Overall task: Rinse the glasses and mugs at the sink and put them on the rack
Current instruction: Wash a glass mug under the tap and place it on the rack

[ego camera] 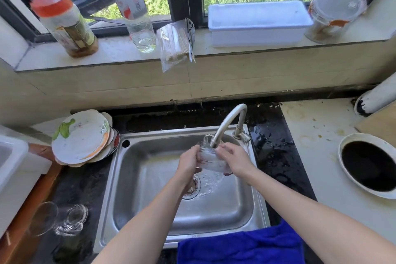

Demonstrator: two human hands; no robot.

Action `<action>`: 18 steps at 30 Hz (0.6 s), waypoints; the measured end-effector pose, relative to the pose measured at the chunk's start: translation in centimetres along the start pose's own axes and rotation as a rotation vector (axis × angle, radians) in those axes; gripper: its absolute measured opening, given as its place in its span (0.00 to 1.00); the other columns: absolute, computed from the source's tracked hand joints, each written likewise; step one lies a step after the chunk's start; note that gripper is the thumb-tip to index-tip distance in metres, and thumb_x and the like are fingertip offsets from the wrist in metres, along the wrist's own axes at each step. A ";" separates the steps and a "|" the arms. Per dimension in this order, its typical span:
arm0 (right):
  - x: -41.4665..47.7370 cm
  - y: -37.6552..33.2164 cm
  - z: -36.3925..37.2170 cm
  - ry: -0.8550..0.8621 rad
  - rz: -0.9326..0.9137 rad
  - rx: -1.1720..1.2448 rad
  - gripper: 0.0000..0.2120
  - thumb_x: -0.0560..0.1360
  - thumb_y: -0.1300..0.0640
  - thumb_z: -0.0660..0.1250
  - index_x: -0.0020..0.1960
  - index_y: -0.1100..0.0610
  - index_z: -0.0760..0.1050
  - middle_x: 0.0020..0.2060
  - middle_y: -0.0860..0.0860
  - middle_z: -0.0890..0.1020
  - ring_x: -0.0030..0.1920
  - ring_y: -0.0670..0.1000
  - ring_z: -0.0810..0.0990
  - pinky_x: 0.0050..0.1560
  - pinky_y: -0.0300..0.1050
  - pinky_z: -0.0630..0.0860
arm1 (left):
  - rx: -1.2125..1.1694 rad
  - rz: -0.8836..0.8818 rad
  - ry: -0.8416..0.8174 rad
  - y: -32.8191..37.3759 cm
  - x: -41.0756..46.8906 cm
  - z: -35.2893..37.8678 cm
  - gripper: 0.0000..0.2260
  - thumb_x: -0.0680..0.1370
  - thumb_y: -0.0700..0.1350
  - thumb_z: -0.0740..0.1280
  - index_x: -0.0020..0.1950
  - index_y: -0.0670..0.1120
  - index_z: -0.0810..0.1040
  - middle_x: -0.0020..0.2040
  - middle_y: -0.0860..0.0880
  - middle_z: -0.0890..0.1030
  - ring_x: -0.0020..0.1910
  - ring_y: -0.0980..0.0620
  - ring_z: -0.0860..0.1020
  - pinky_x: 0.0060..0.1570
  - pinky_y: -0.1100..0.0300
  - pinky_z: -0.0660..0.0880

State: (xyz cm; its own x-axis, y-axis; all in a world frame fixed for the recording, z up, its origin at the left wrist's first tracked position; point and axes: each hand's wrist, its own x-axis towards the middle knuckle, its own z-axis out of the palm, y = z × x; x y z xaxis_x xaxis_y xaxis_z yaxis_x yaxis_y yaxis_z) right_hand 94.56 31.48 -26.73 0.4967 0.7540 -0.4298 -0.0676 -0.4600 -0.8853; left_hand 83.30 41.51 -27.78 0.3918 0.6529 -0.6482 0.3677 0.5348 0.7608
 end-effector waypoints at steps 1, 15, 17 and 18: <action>0.2 0.0 -0.2 -0.037 -0.060 -0.099 0.04 0.78 0.49 0.65 0.49 0.47 0.78 0.36 0.44 0.80 0.36 0.47 0.78 0.35 0.44 0.77 | 0.093 0.018 0.011 0.0 0.4 -0.1 0.07 0.76 0.47 0.64 0.40 0.46 0.74 0.36 0.49 0.74 0.36 0.51 0.72 0.37 0.57 0.67; 0.4 0.2 -1.1 0.163 -0.140 -0.350 0.21 0.76 0.39 0.63 0.65 0.47 0.72 0.58 0.46 0.78 0.58 0.47 0.76 0.60 0.51 0.74 | 0.324 0.169 -0.080 0.0 1.0 0.9 0.10 0.81 0.40 0.60 0.39 0.44 0.70 0.33 0.47 0.73 0.25 0.52 0.72 0.26 0.60 0.70; 0.1 0.4 -0.5 0.148 -0.222 -0.605 0.18 0.78 0.39 0.59 0.64 0.44 0.72 0.53 0.46 0.77 0.53 0.47 0.75 0.56 0.49 0.73 | 0.538 0.216 -0.048 -0.3 1.2 1.0 0.10 0.80 0.45 0.62 0.40 0.44 0.70 0.34 0.47 0.74 0.30 0.50 0.72 0.31 0.57 0.67; 0.0 0.4 -0.2 0.119 -0.252 -0.621 0.17 0.78 0.39 0.58 0.63 0.43 0.73 0.52 0.45 0.76 0.52 0.46 0.75 0.55 0.48 0.72 | 0.630 0.234 -0.019 -0.5 1.1 0.9 0.10 0.79 0.46 0.61 0.40 0.44 0.71 0.35 0.46 0.75 0.34 0.47 0.72 0.34 0.56 0.66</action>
State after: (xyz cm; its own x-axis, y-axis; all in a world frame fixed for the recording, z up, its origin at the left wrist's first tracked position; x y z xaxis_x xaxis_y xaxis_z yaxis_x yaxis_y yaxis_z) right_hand 94.74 31.23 -27.07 0.5262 0.8332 -0.1697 0.5545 -0.4875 -0.6745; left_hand 84.28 41.52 -28.92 0.5337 0.7010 -0.4731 0.6908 -0.0387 0.7220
